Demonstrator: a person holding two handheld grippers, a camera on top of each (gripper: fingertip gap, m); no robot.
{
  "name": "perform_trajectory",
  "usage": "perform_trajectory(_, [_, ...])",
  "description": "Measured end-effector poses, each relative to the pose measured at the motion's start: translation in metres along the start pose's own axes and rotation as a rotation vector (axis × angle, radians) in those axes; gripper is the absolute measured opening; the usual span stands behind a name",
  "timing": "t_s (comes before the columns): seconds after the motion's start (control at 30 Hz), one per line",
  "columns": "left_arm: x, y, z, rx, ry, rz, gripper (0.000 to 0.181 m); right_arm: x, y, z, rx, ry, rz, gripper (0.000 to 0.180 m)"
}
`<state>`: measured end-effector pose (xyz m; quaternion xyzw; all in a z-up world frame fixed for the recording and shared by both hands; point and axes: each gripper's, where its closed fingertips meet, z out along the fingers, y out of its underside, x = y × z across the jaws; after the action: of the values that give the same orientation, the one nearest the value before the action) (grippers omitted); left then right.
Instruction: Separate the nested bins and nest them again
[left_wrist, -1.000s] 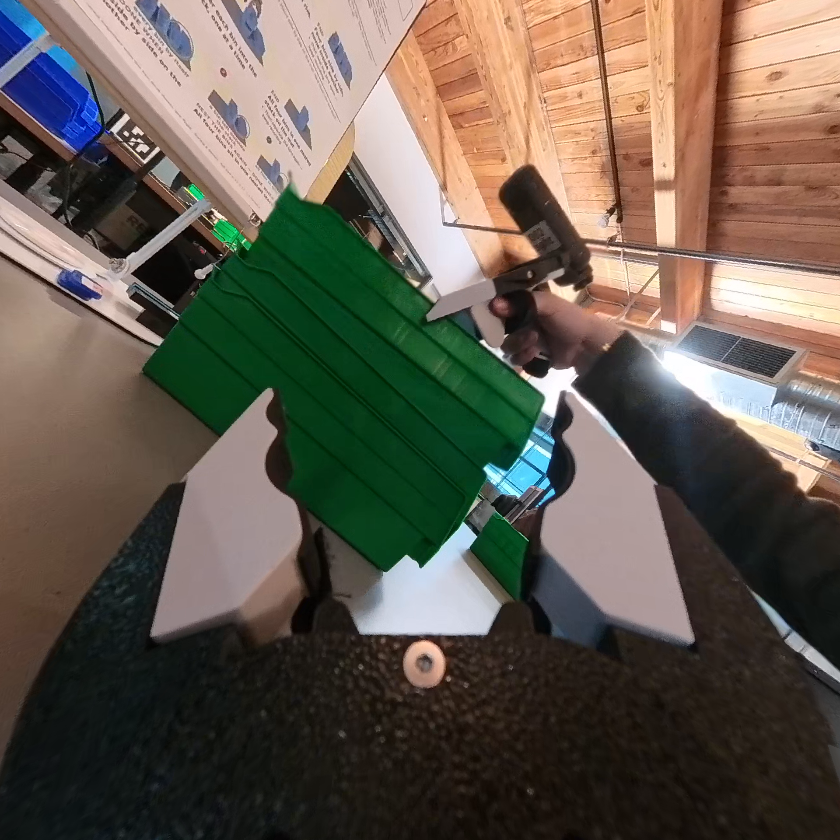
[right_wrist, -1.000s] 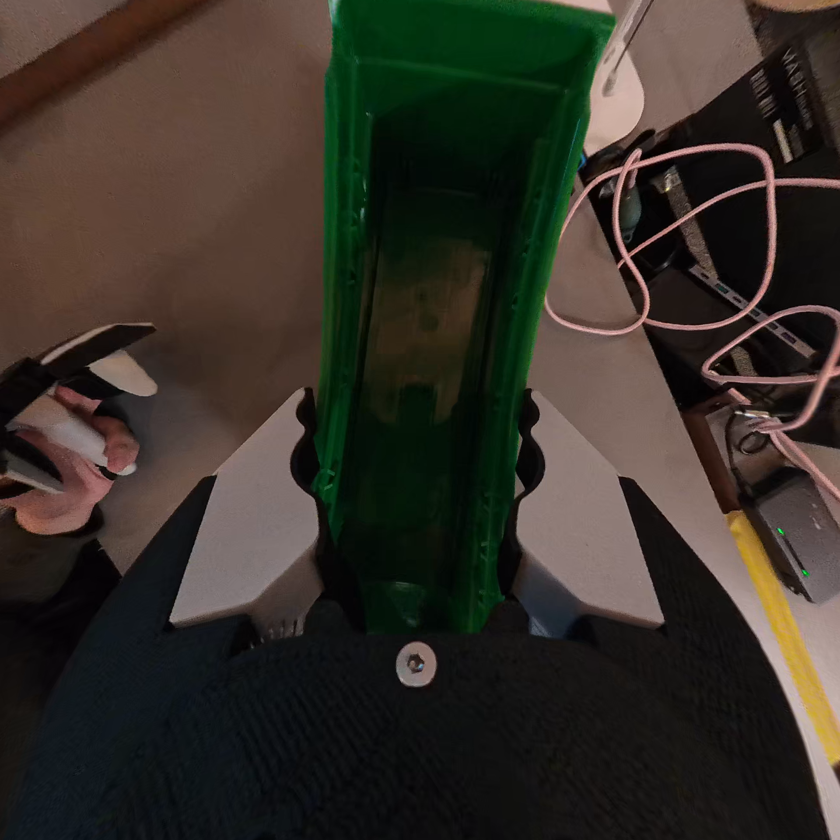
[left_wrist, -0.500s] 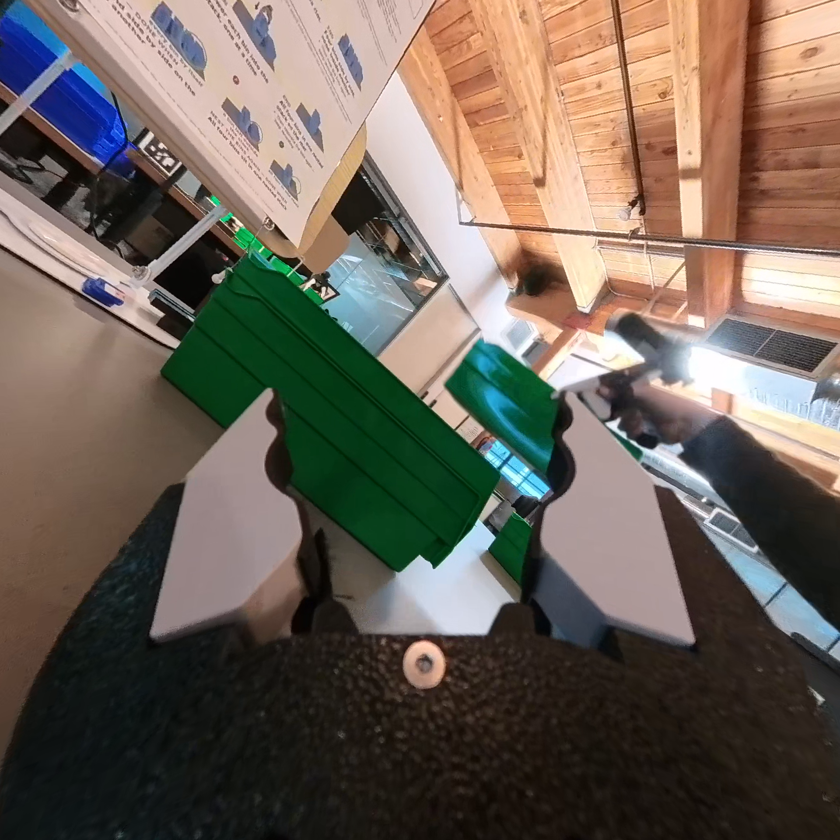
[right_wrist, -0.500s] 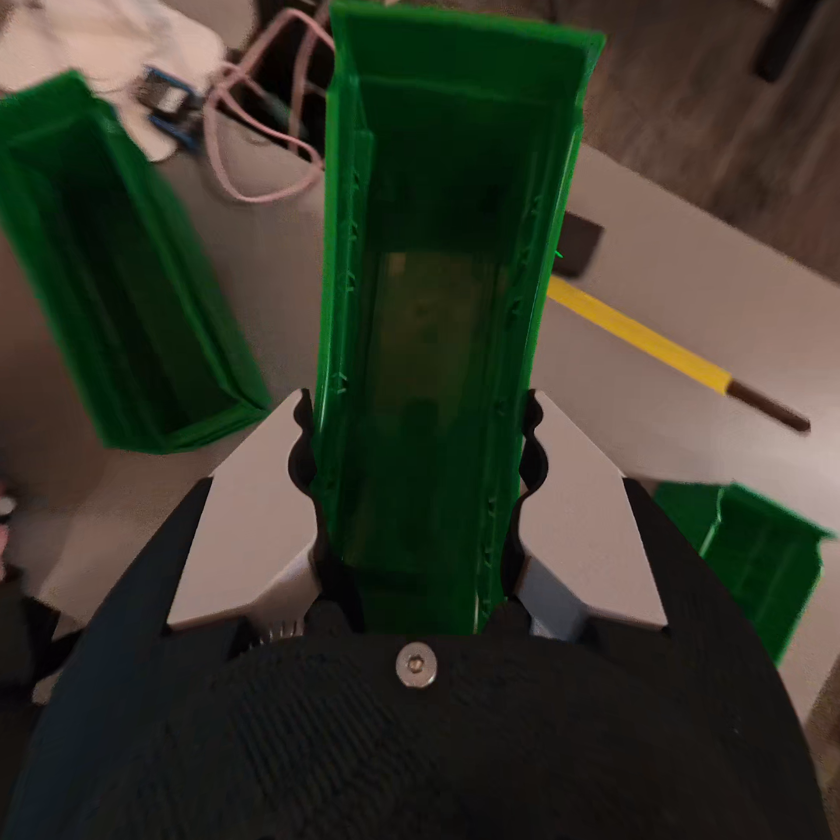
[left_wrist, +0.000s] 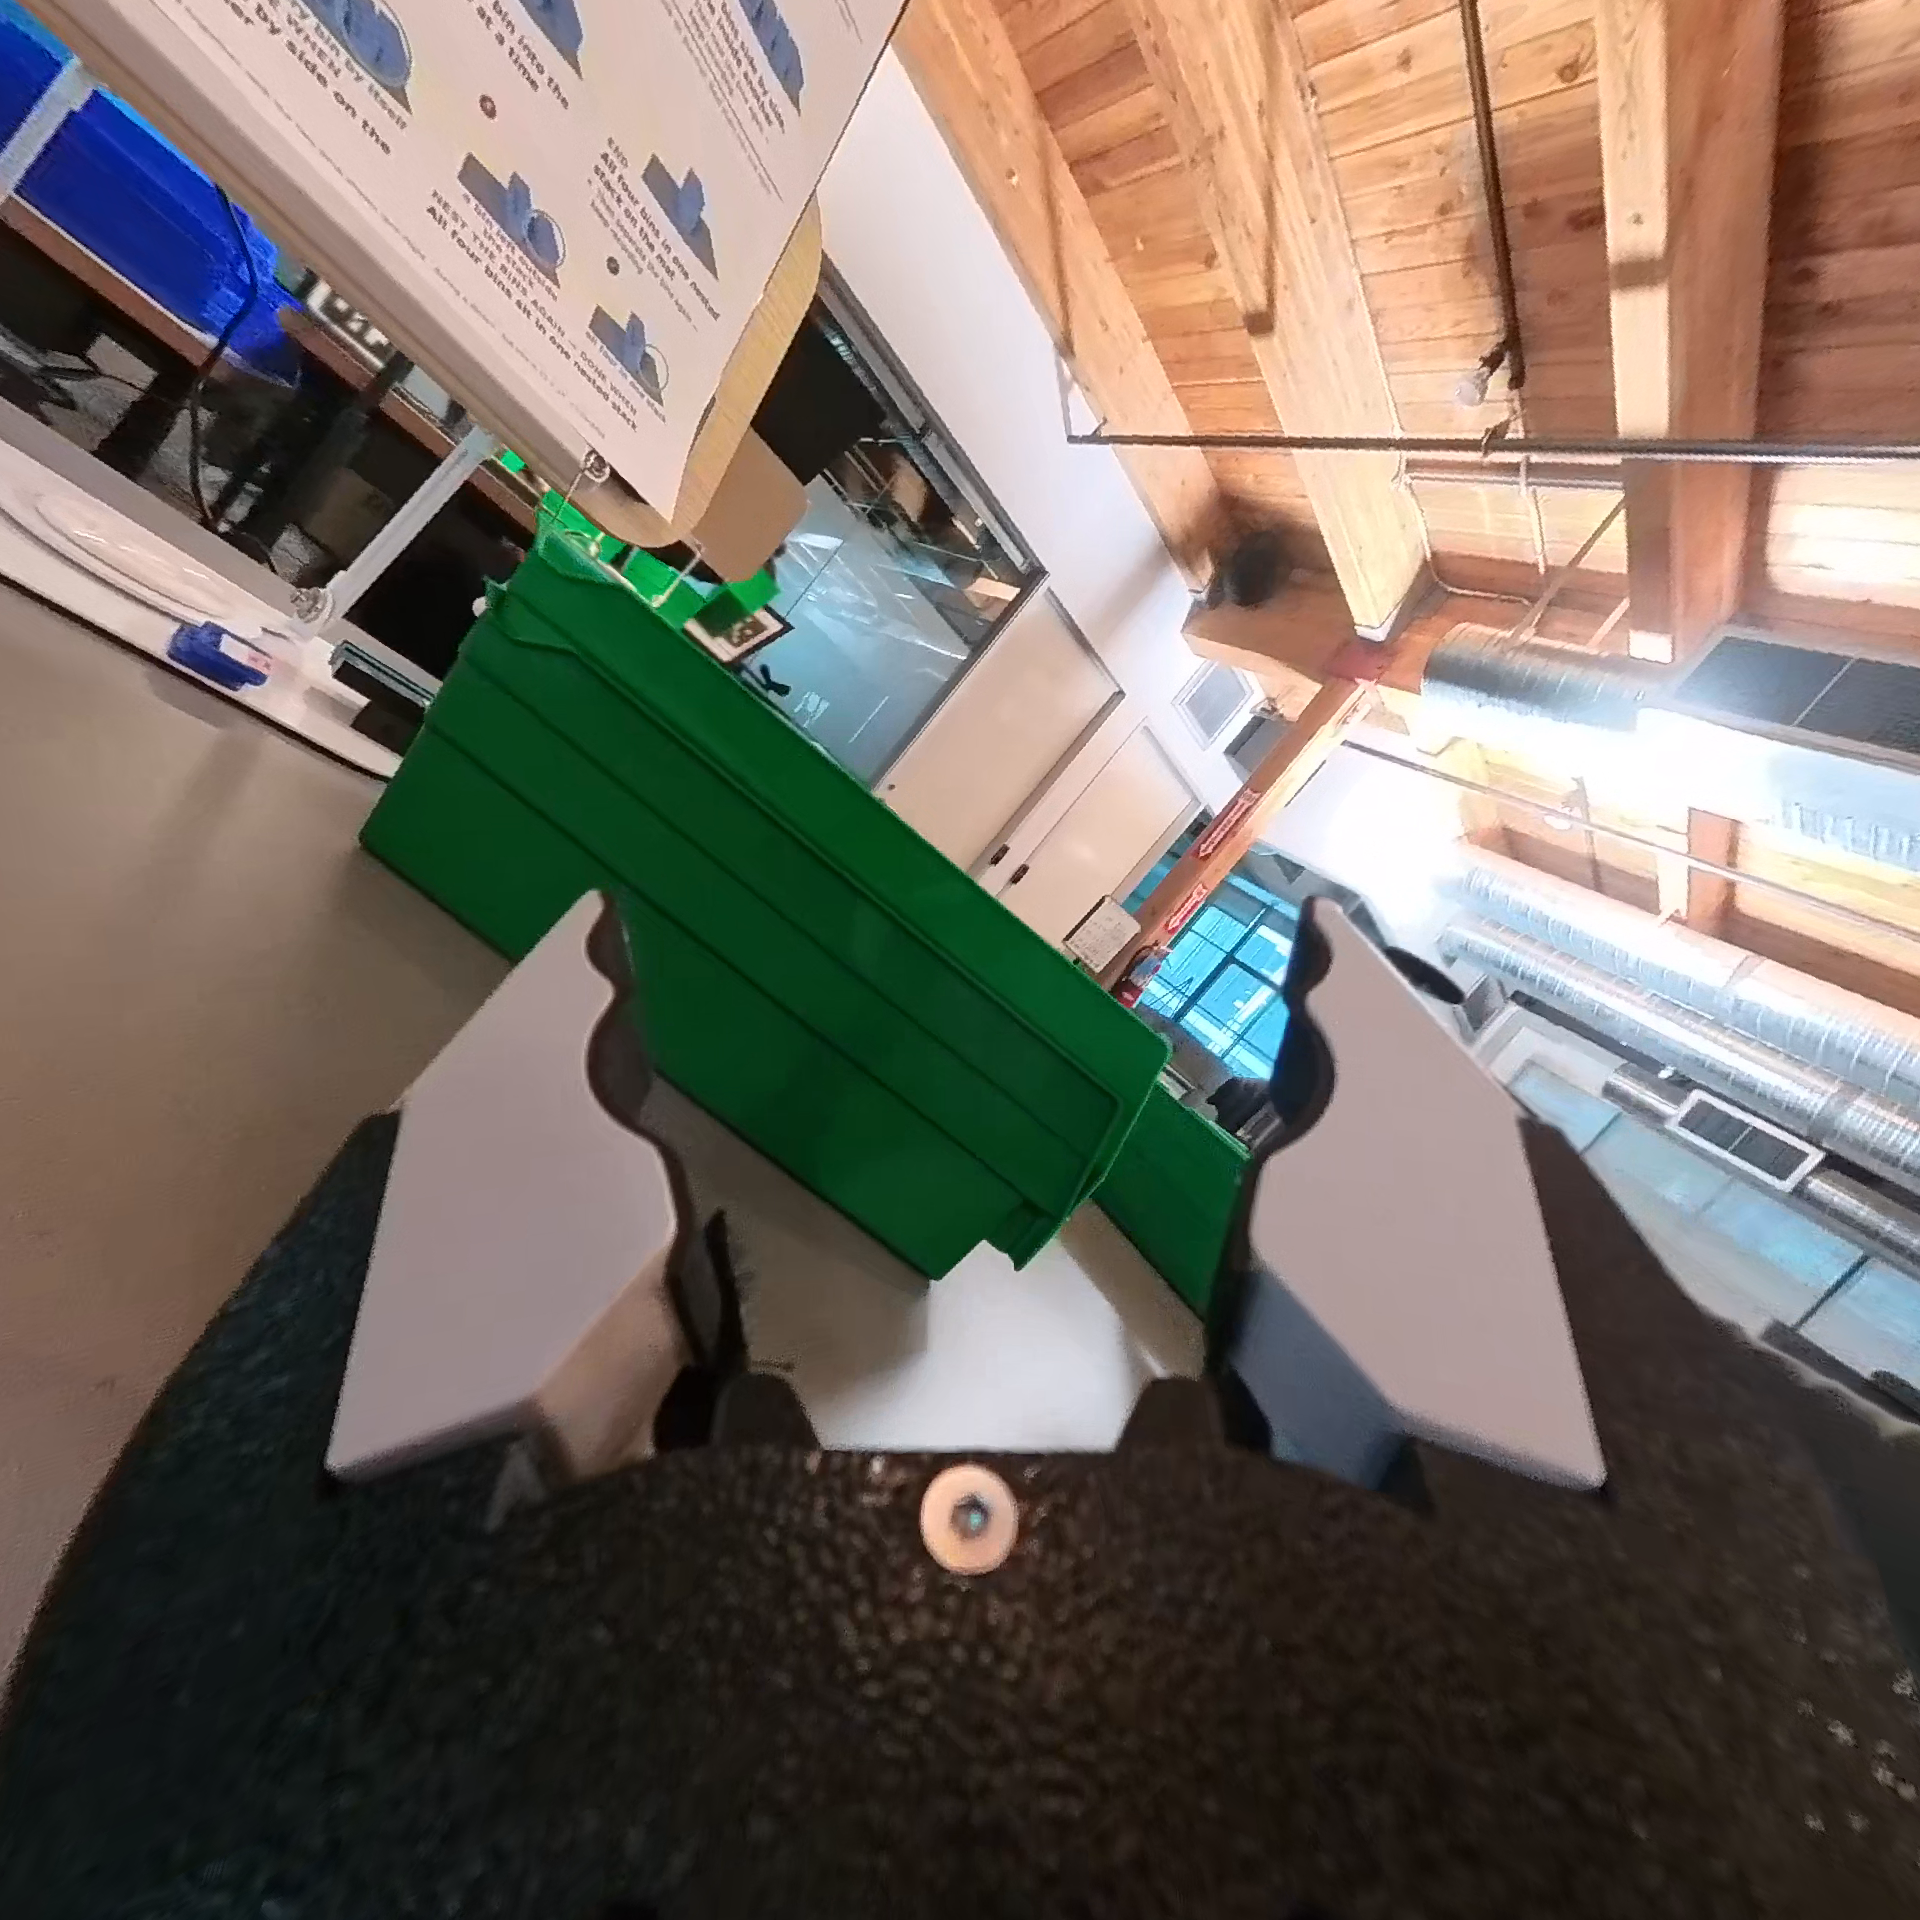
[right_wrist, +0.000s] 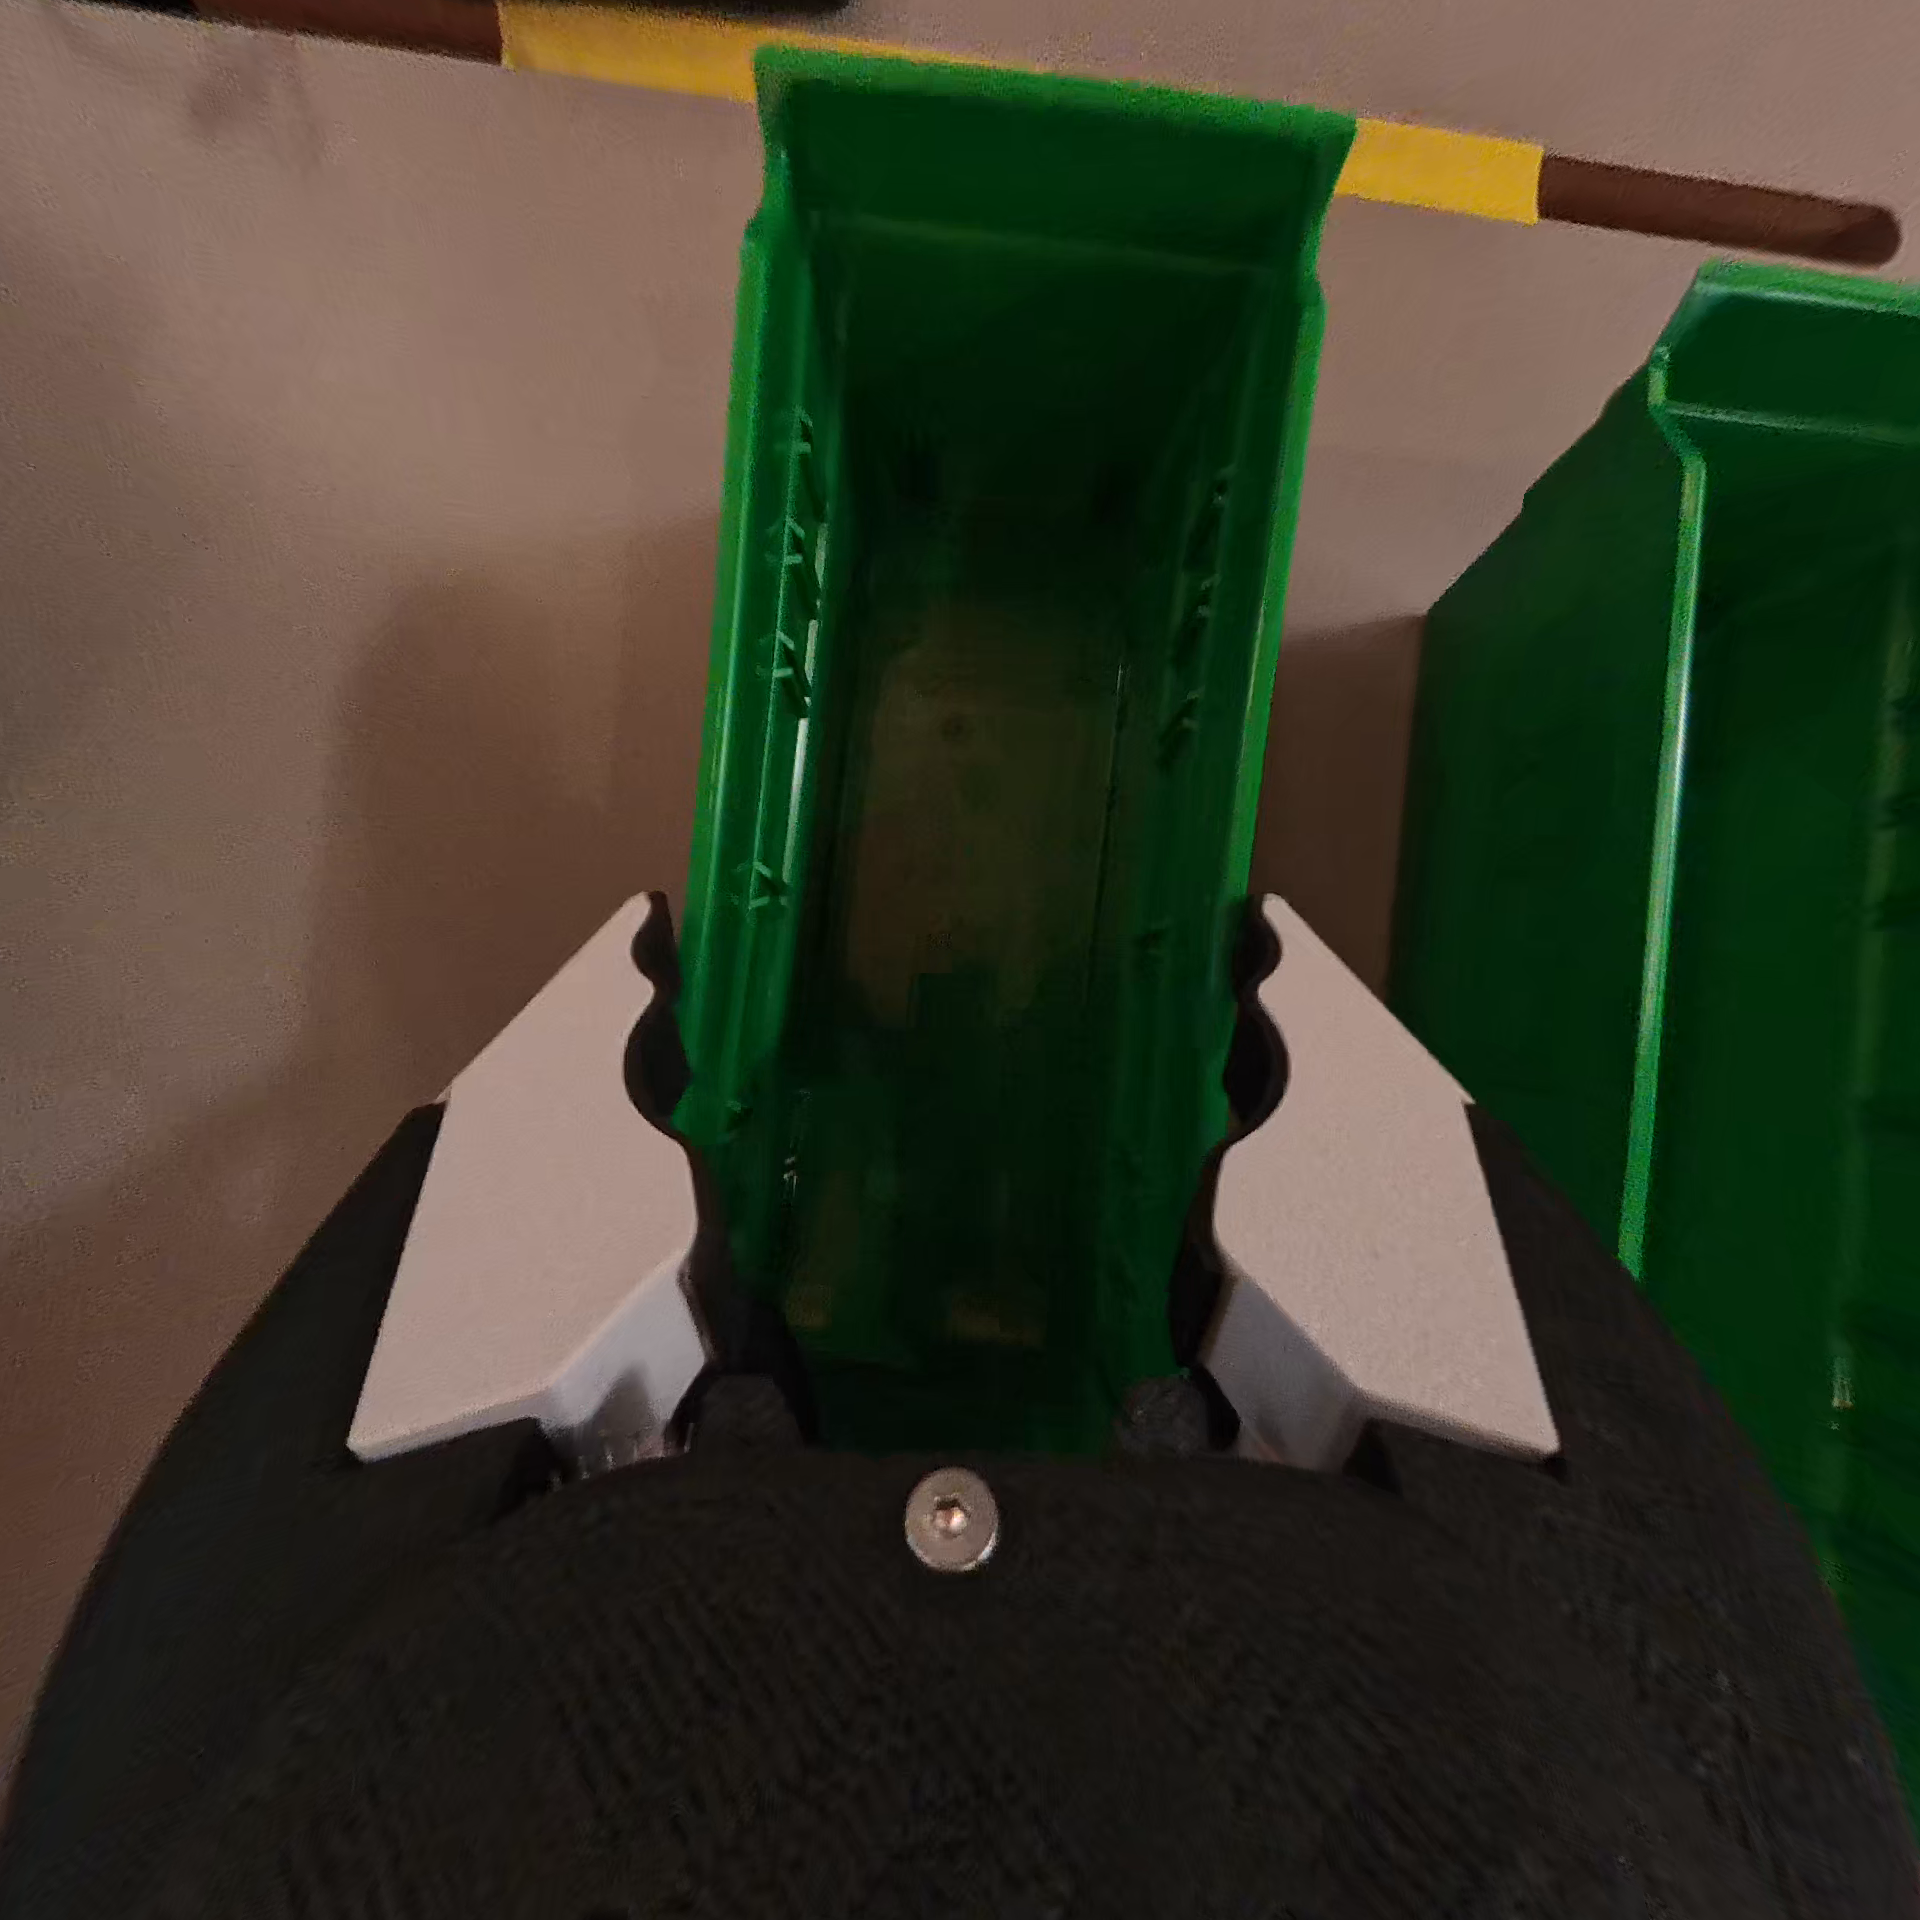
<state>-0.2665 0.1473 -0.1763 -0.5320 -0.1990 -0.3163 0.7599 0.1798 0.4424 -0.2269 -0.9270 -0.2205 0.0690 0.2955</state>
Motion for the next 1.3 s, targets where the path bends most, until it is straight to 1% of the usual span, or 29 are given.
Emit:
perform_trajectory(0.07, [-0.001, 0.002, 0.001, -0.008, -0.011, 0.014, 0.125, 0.001, 0.003, 0.000, -0.003, 0.007, -0.012, 0.117])
perform_trajectory(0.1, [0.000, 0.002, 0.001, -0.012, -0.012, 0.018, 0.126, 0.004, 0.000, -0.004, -0.002, 0.036, -0.015, 0.124])
perform_trajectory(0.13, [-0.001, 0.002, 0.002, -0.009, -0.017, 0.020, 0.128, 0.006, -0.012, -0.013, 0.039, 0.073, -0.035, 0.129])
perform_trajectory(0.17, [-0.002, 0.002, 0.002, -0.003, -0.025, 0.023, 0.129, -0.002, -0.032, -0.027, 0.112, 0.075, -0.070, 0.129])
perform_trajectory(0.2, [-0.003, 0.001, 0.002, 0.006, -0.035, 0.026, 0.132, -0.026, -0.055, -0.043, 0.197, 0.019, -0.109, 0.129])
perform_trajectory(0.27, [-0.004, -0.003, 0.002, 0.031, -0.057, 0.039, 0.137, -0.109, -0.093, -0.073, 0.315, -0.216, -0.212, 0.127])
perform_trajectory(0.33, [-0.004, -0.007, 0.001, 0.054, -0.076, 0.072, 0.139, -0.211, -0.106, -0.092, 0.313, -0.467, -0.369, 0.128])
perform_trajectory(0.37, [-0.004, -0.008, 0.001, 0.057, -0.084, 0.090, 0.139, -0.256, -0.107, -0.094, 0.290, -0.530, -0.458, 0.129])
perform_trajectory(0.43, [-0.005, -0.007, 0.001, 0.048, -0.089, 0.096, 0.139, -0.328, -0.101, -0.079, 0.179, -0.572, -0.609, 0.147])
perform_trajectory(0.5, [-0.005, -0.003, 0.001, 0.039, -0.084, 0.074, 0.140, -0.381, -0.095, -0.054, 0.060, -0.564, -0.689, 0.157])
perform_trajectory(0.53, [-0.004, -0.002, 0.002, 0.031, -0.073, 0.062, 0.140, -0.397, -0.092, -0.039, -0.003, -0.534, -0.719, 0.159])
perform_trajectory(0.6, [-0.004, 0.000, 0.003, 0.021, -0.064, 0.045, 0.140, -0.410, -0.088, -0.005, -0.126, -0.414, -0.787, 0.158])
perform_trajectory(0.7, [-0.003, 0.000, 0.003, 0.019, -0.051, 0.032, 0.141, -0.421, -0.082, 0.029, -0.256, -0.335, -0.808, 0.156])
perform_trajectory(0.73, [-0.004, 0.001, 0.003, 0.016, -0.050, 0.028, 0.141, -0.422, -0.082, 0.035, -0.281, -0.318, -0.807, 0.151])
perform_trajectory(0.77, [-0.003, 0.002, 0.004, 0.012, -0.041, 0.019, 0.140, -0.425, -0.082, 0.038, -0.301, -0.320, -0.811, 0.137])
perform_trajectory(0.8, [-0.003, 0.004, 0.005, 0.002, -0.039, 0.008, 0.140, -0.430, -0.080, 0.038, -0.320, -0.348, -0.812, 0.123])
perform_trajectory(0.87, [-0.004, 0.008, 0.007, -0.020, -0.035, -0.006, 0.140, -0.434, -0.083, 0.037, -0.322, -0.358, -0.829, 0.103])
perform_trajectory(0.93, [-0.005, 0.011, 0.009, -0.036, -0.040, -0.007, 0.140, -0.439, -0.089, 0.035, -0.287, -0.353, -0.828, 0.093])
perform_trajectory(1.03, [-0.006, 0.007, 0.007, -0.022, -0.053, 0.015, 0.141, -0.452, -0.103, 0.025, -0.192, -0.377, -0.795, 0.088])
perform_trajectory(1.17, [-0.008, 0.004, 0.005, -0.008, -0.069, 0.024, 0.141, -0.463, -0.111, 0.007, -0.171, -0.448, -0.727, 0.089])
perform_trajectory(1.3, [-0.008, 0.008, 0.006, -0.022, -0.064, 0.010, 0.141, -0.461, -0.121, -0.013, -0.132, -0.459, -0.706, 0.090])
